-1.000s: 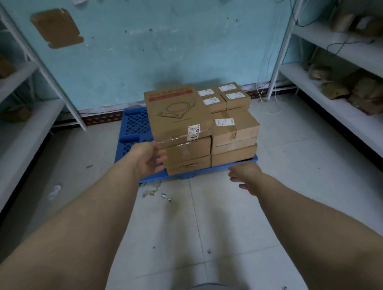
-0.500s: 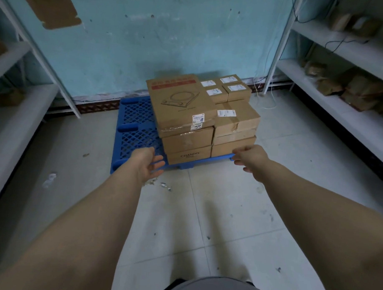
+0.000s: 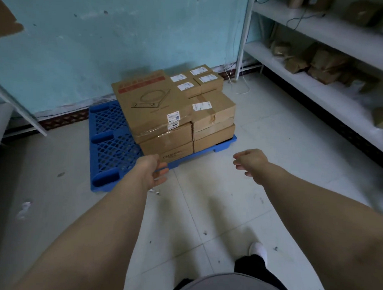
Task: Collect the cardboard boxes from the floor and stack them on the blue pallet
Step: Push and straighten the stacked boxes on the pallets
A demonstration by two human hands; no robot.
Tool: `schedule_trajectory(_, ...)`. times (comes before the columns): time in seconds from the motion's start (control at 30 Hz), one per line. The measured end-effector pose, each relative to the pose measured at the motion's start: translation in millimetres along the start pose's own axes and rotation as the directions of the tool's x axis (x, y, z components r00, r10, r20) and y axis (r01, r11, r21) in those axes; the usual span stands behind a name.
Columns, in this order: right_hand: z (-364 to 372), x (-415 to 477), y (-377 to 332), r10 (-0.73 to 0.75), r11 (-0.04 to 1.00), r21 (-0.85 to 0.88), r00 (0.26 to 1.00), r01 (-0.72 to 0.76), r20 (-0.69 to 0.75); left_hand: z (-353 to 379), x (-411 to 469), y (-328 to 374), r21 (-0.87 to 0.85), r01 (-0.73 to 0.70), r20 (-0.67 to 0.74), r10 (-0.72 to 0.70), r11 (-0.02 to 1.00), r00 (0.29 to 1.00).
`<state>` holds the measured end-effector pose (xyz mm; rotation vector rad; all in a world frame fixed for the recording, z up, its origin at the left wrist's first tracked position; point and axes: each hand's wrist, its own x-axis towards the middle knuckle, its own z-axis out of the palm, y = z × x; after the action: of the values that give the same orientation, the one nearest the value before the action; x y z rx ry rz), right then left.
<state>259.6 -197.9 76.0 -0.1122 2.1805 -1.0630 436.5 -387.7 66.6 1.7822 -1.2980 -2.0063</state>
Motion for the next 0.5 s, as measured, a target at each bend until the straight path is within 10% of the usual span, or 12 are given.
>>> schedule_trajectory(0.5,-214,219,30,0.086,0.981,0.176,0.996,-0.083,-0.01,309,72,48,0.12,0.104,0.078,-0.114,0.987,0.99)
